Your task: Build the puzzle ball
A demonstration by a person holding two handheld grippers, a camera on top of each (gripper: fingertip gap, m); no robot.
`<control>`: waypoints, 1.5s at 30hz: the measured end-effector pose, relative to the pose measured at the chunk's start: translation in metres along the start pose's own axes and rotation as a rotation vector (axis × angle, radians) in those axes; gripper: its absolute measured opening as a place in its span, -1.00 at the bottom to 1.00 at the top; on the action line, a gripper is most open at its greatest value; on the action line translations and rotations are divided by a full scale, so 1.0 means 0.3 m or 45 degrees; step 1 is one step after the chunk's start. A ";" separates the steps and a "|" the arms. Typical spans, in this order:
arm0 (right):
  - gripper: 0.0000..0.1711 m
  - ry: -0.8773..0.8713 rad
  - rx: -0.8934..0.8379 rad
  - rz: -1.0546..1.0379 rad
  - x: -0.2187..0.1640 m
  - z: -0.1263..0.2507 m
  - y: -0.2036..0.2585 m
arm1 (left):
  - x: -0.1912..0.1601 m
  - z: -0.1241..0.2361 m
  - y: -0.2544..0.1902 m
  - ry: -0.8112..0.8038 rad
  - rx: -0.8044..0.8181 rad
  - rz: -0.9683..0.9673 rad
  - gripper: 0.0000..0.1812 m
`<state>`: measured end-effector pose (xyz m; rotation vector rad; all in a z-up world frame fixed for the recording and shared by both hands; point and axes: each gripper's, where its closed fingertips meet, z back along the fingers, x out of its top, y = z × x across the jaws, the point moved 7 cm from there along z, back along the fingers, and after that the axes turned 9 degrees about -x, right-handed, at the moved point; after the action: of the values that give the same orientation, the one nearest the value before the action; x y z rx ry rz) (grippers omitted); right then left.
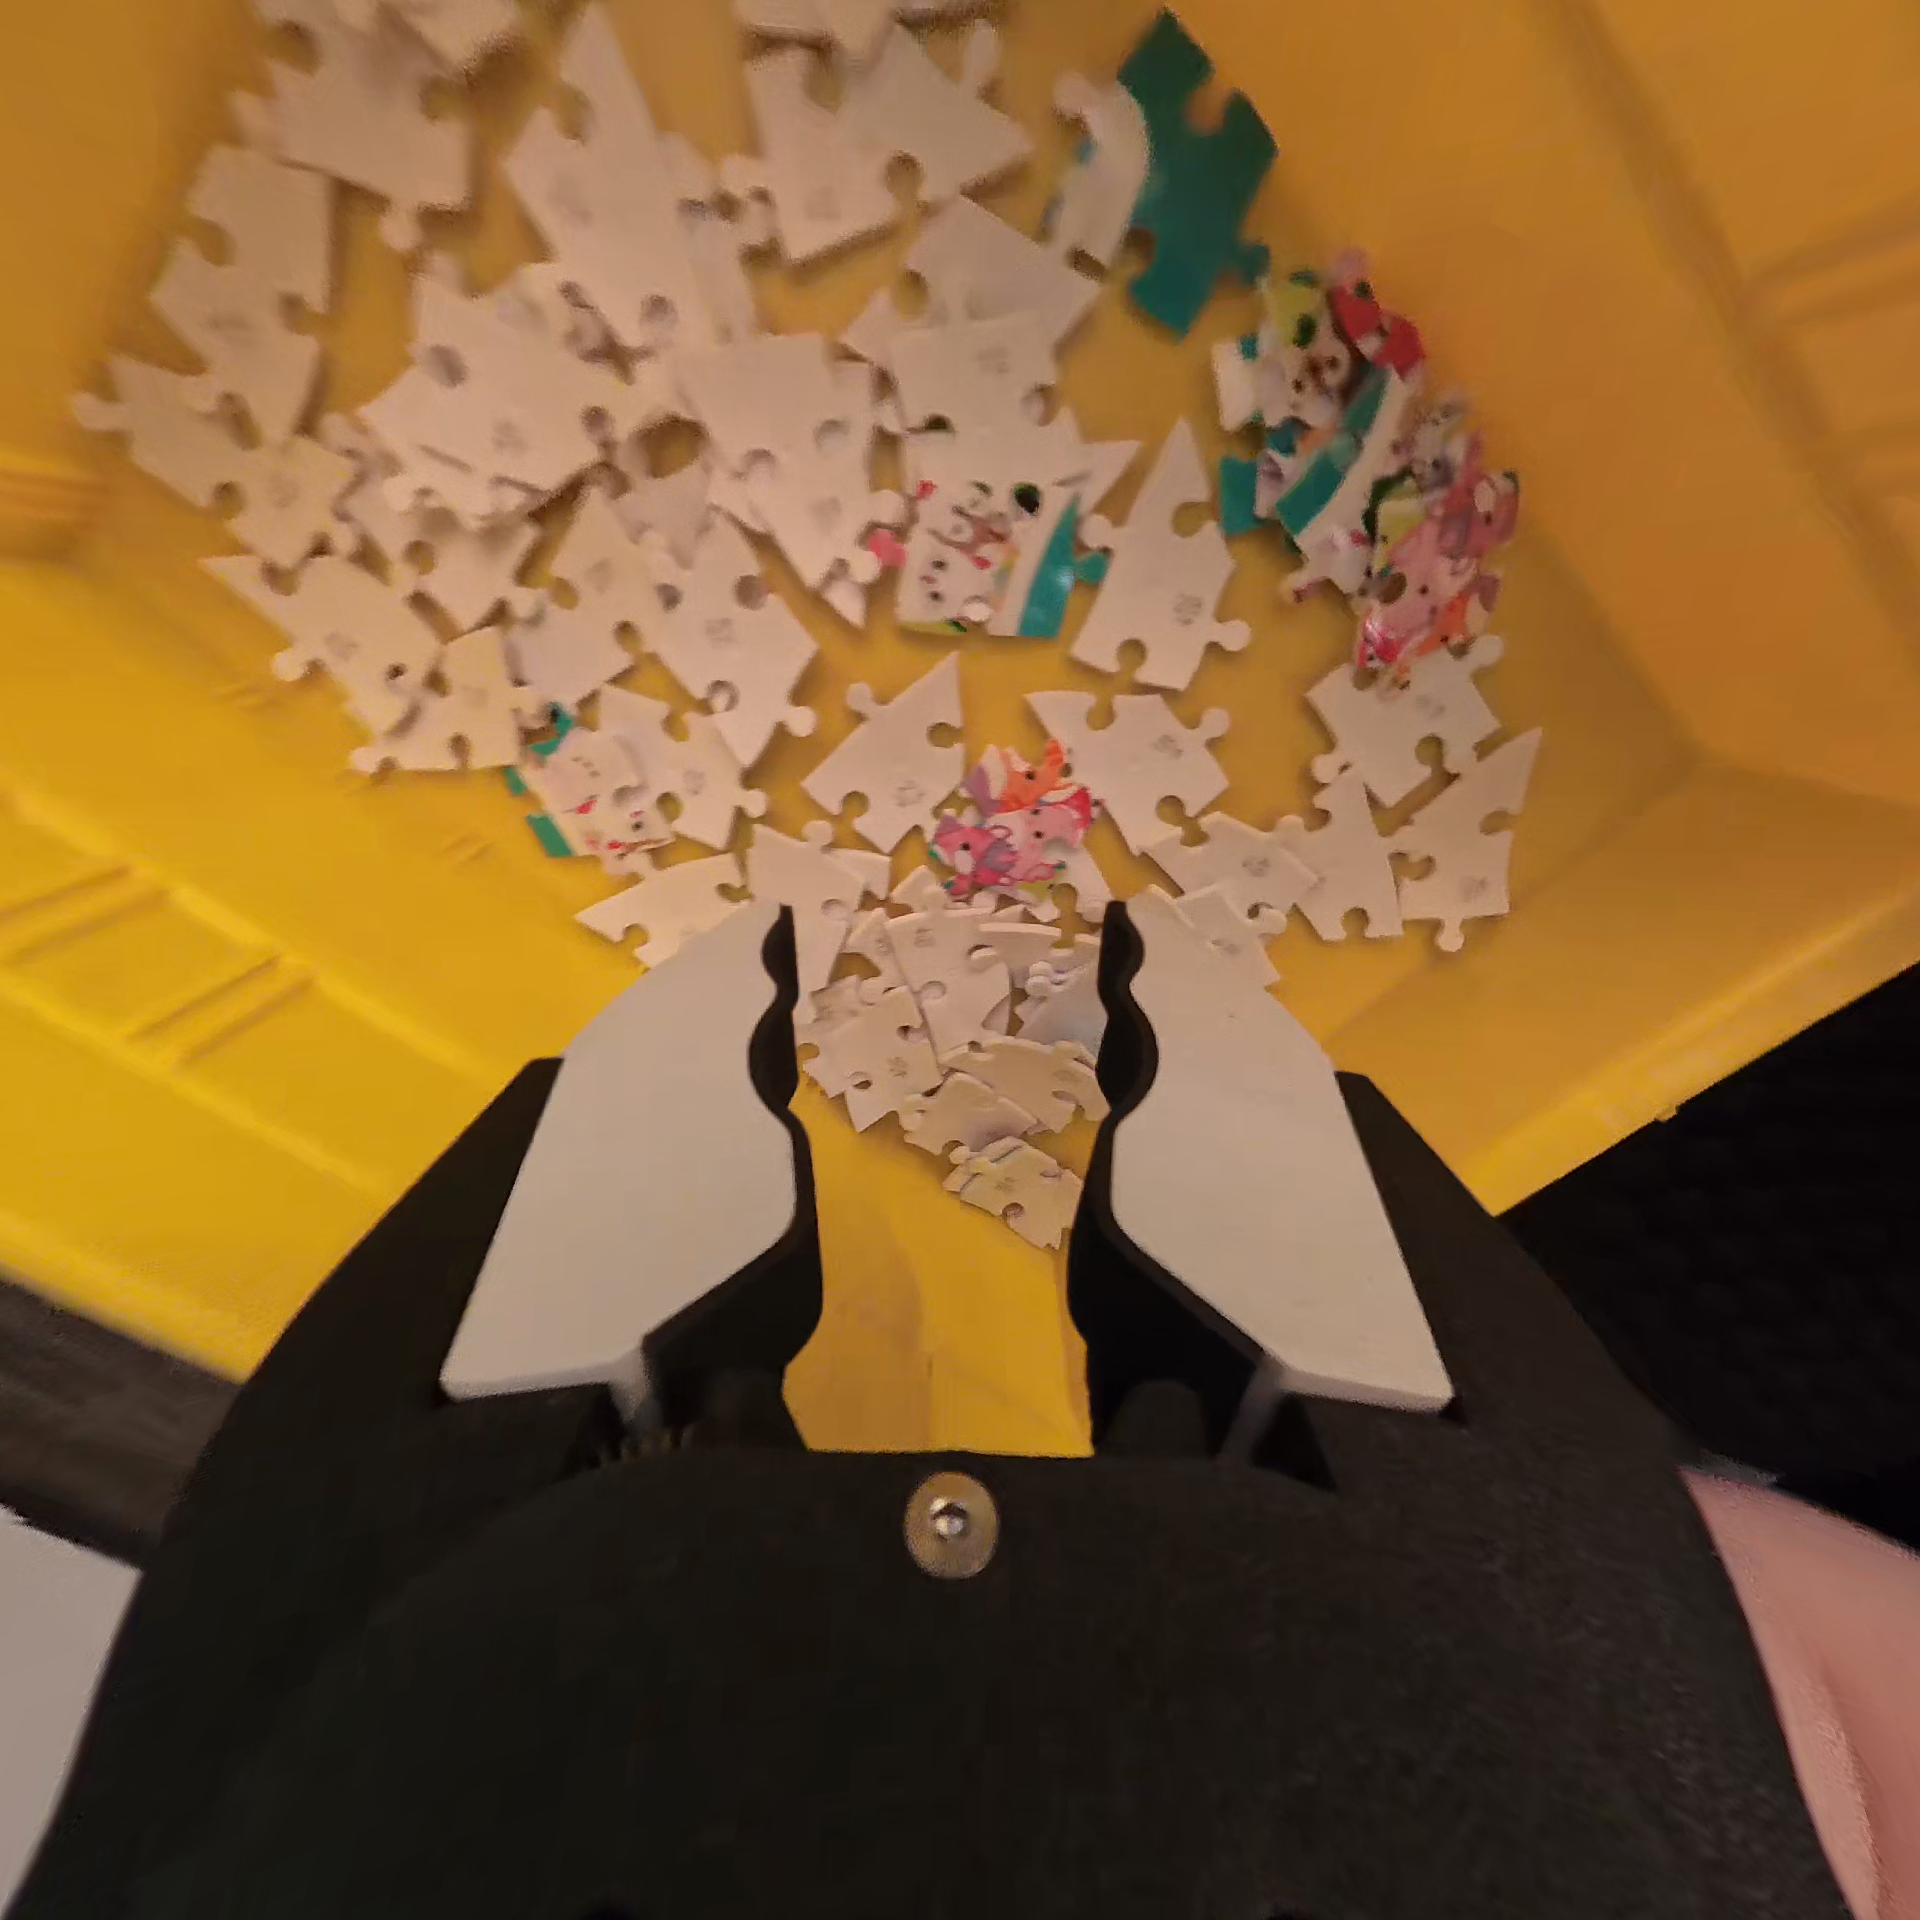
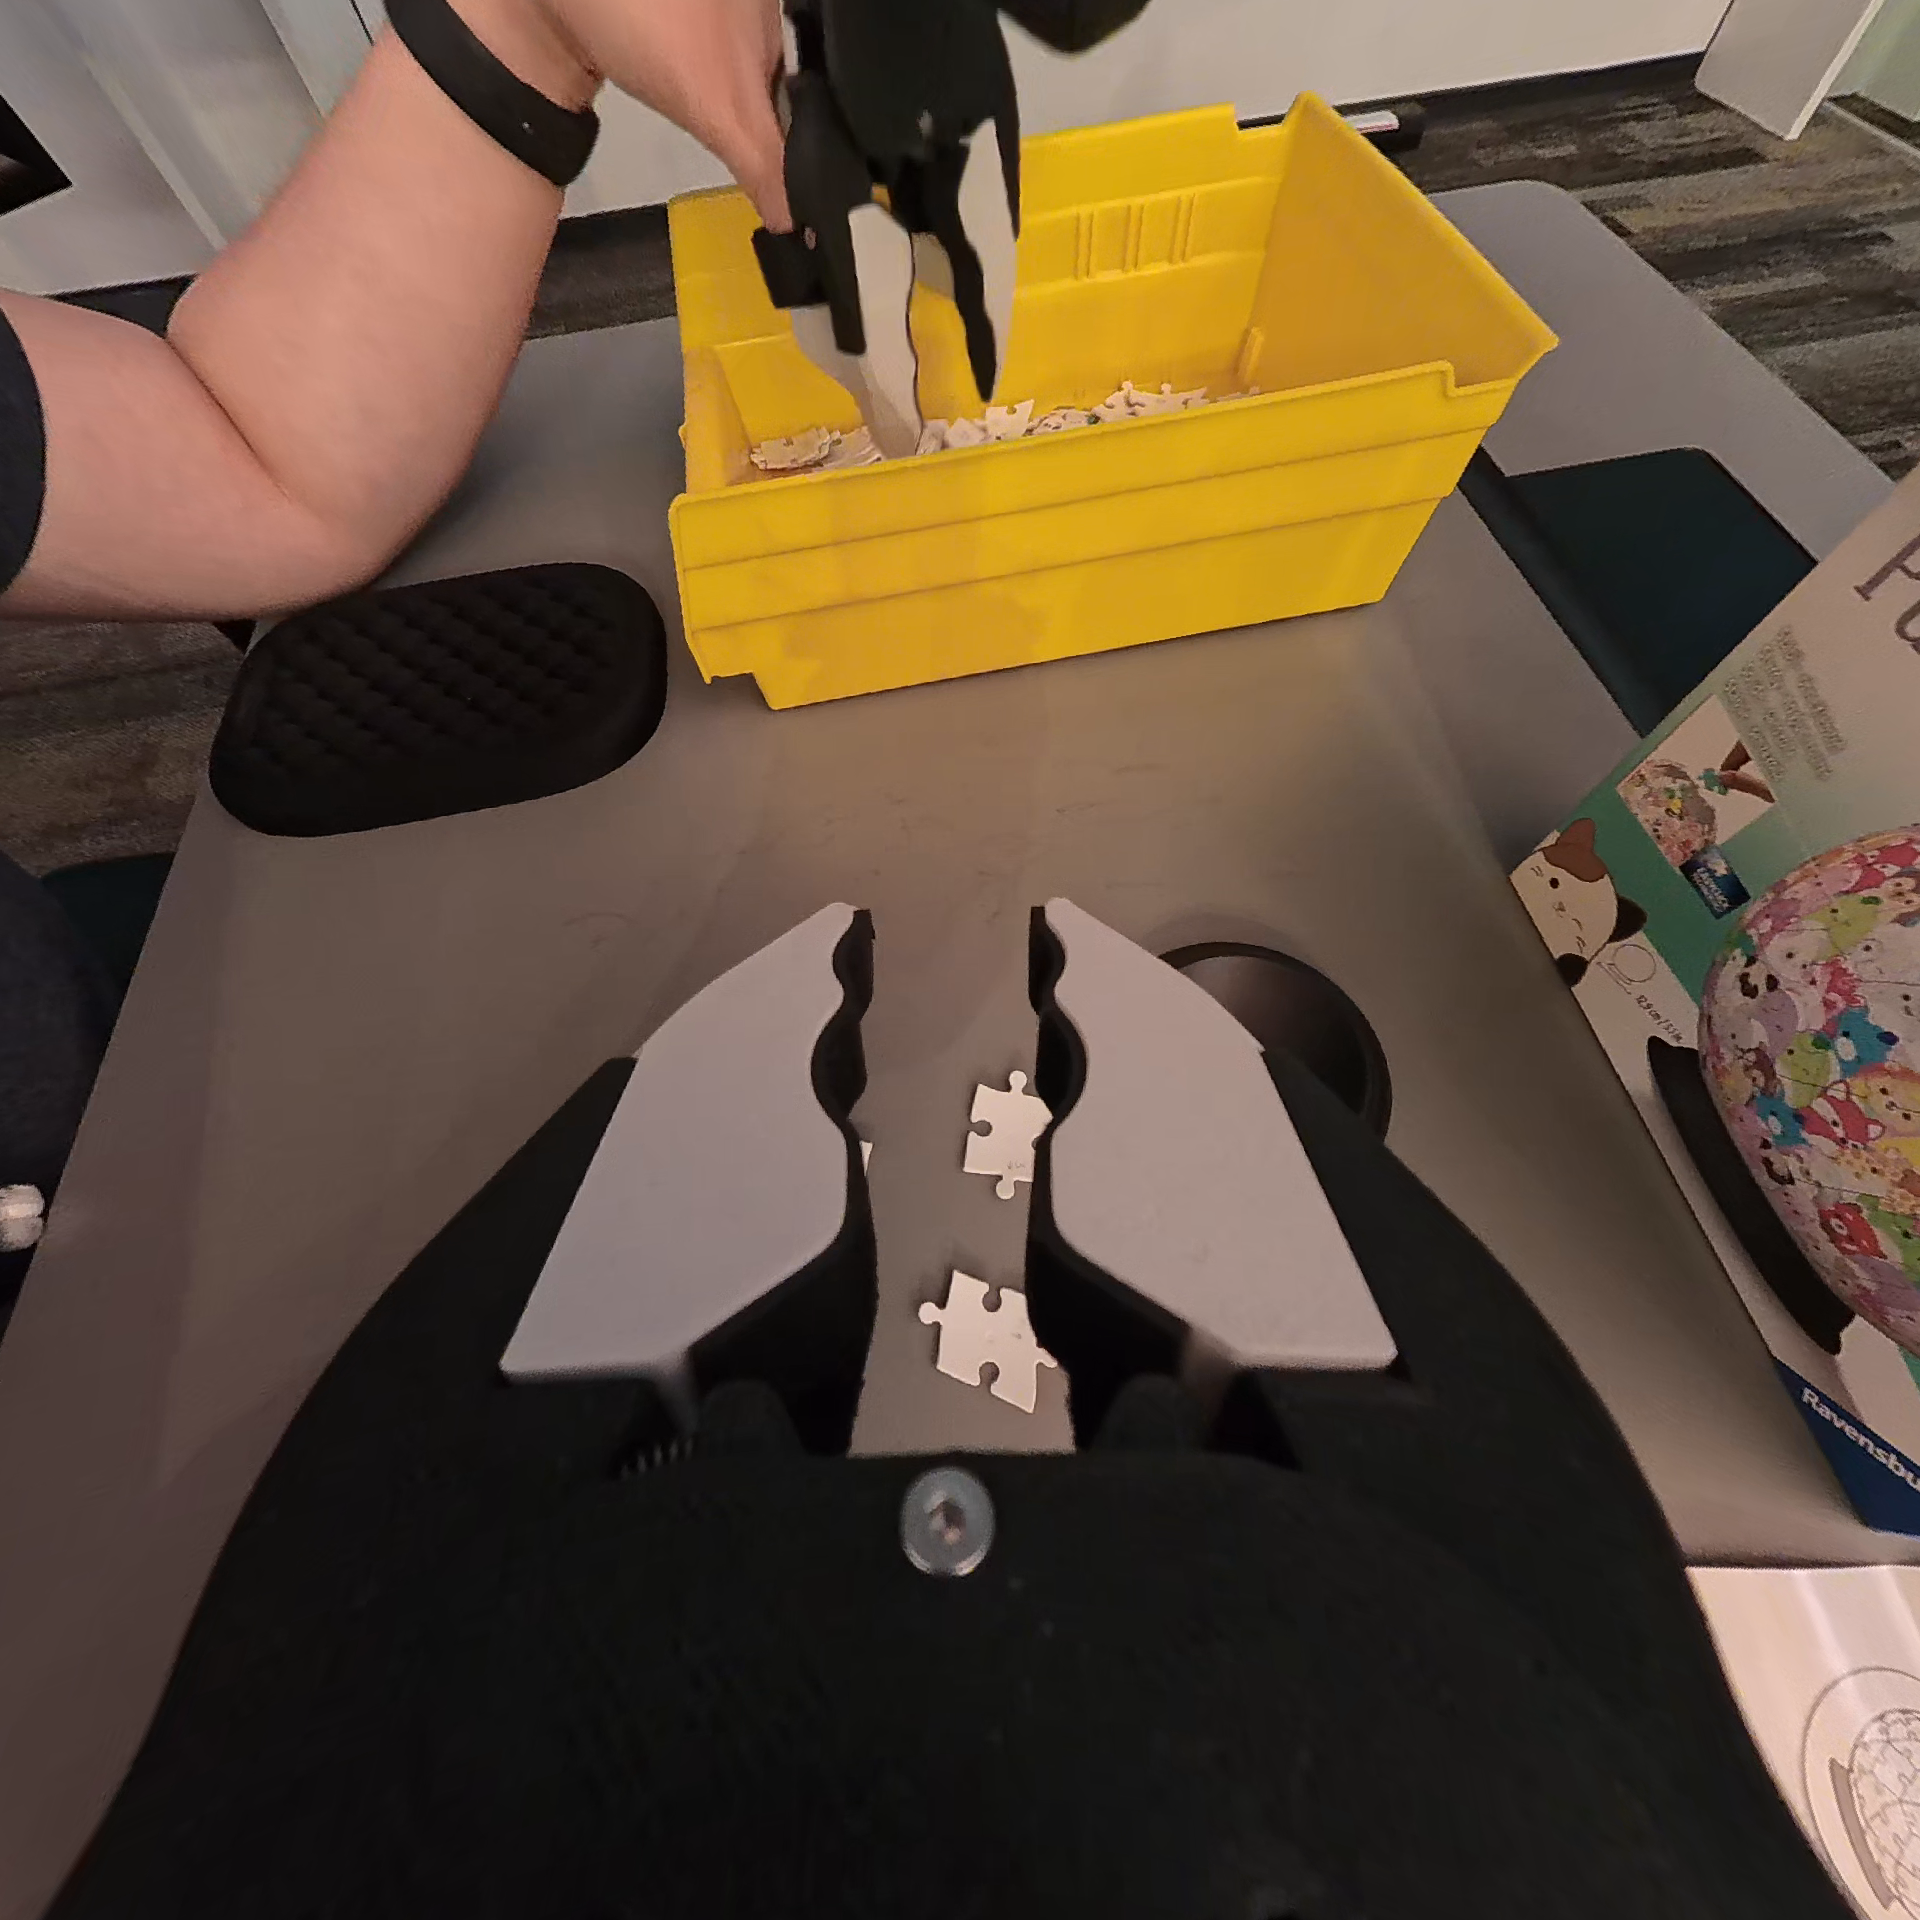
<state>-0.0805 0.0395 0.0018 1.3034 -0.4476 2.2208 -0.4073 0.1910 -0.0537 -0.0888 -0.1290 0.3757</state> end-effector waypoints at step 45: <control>-0.70 -0.346 0.190 0.465 0.134 0.004 0.220 | 0.219 0.184 -0.489 -0.437 -1.224 -0.376 -0.68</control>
<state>-0.1345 -0.0039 0.0362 1.7311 -0.6771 2.4142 -0.3018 0.0829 0.0242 -0.9455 -0.6497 0.0014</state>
